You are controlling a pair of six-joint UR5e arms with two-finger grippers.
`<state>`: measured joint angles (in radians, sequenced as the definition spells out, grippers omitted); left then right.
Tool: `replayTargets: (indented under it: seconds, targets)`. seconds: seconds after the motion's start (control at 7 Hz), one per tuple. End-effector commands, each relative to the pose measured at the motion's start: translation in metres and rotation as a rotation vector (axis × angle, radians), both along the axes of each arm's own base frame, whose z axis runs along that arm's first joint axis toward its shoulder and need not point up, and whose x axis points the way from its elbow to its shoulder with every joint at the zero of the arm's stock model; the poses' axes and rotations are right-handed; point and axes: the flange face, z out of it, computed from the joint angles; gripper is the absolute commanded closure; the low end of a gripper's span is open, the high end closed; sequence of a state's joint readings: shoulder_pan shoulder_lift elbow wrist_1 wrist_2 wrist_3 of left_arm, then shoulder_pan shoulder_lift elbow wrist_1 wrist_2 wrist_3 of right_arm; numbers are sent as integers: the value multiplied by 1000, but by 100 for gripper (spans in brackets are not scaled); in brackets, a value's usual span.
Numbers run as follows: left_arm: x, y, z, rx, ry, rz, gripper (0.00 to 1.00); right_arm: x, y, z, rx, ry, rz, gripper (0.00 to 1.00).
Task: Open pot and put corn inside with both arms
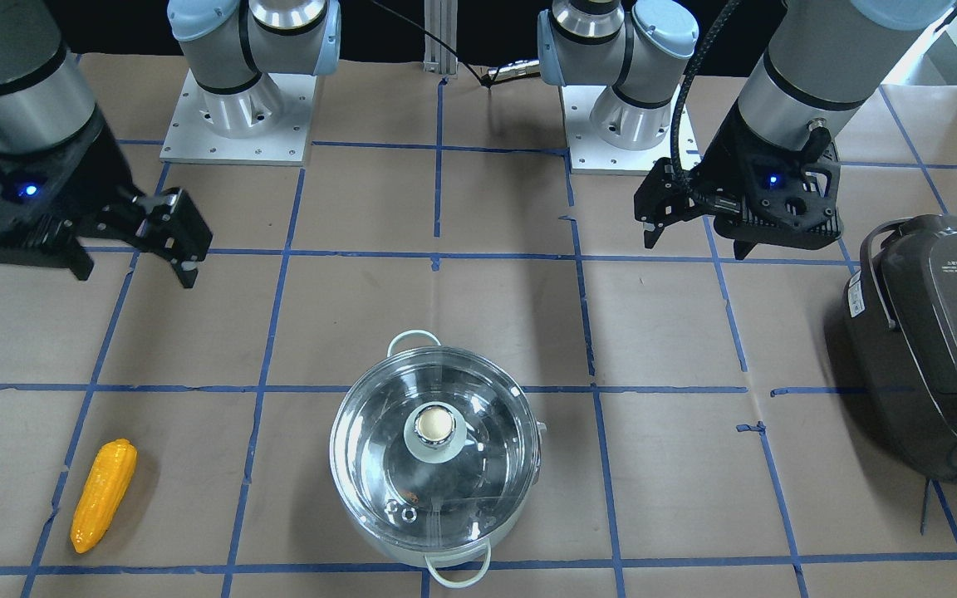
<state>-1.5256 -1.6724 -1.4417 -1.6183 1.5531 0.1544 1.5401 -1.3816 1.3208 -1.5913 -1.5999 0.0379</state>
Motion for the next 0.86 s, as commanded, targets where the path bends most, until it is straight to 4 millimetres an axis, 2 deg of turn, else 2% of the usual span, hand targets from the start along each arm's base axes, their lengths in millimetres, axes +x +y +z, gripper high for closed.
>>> replayTargets:
  seconds: [0.0, 0.14, 0.29, 0.43, 0.57, 0.71]
  targets:
    - [-24, -28, -14, -47, 30, -15, 0, -38, -41, -30, 44, 11, -35, 0]
    - [-71, -38, -25, -77, 38, -22, 0, -46, -69, -79, 99, 7, 14, 0]
    - [-124, -56, -40, -105, 47, -53, 0, -65, -97, -123, 86, 12, 19, 0]
    - [-171, -74, -56, -102, 40, -109, 0, -73, -108, -158, 124, 2, 33, 0]
    - [-205, -88, -70, -98, 42, -99, 0, -77, -120, -196, 159, 1, 46, 5]
    - [-231, -99, -87, -89, 45, -93, 0, -109, -130, -232, 188, -14, 26, 6]
